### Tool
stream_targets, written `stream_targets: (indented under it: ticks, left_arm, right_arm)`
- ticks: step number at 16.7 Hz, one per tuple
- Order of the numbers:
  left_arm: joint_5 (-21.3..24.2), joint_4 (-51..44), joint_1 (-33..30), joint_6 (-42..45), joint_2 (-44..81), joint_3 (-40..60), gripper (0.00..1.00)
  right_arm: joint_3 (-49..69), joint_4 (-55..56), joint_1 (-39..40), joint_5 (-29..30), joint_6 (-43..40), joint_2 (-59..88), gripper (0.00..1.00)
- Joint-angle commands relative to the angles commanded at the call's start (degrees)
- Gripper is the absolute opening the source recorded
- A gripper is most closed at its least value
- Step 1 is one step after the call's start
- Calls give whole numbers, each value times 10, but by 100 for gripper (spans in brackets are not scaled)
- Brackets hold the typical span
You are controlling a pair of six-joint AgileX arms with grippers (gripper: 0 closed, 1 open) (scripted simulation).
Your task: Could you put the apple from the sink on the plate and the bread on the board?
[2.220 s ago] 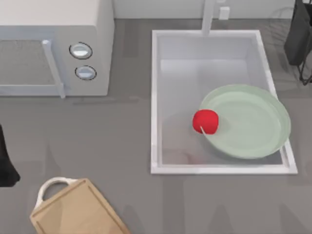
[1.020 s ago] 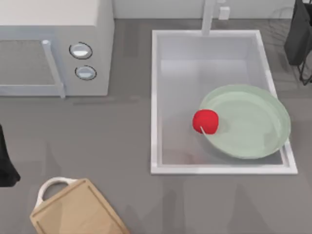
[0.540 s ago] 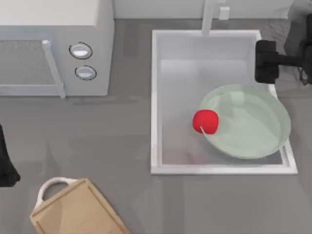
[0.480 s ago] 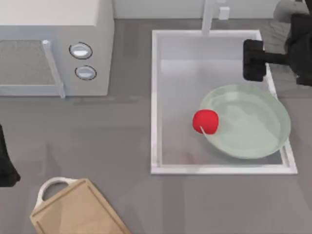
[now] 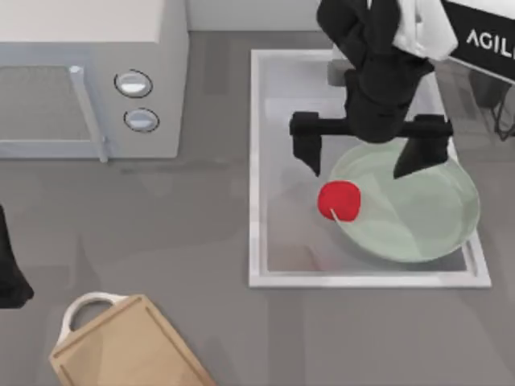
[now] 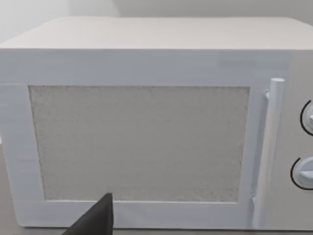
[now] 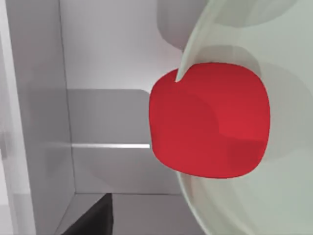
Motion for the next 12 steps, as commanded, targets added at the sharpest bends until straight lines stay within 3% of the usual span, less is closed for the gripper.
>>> stream_targets:
  ticks: [4, 12]
  left_arm:
    - [0, 0, 0, 0, 0, 0, 100]
    - [0, 0, 0, 0, 0, 0, 100]
  right_arm:
    - [62, -36, 17, 0, 15, 75, 100]
    - [57, -28, 15, 0, 15, 82, 100]
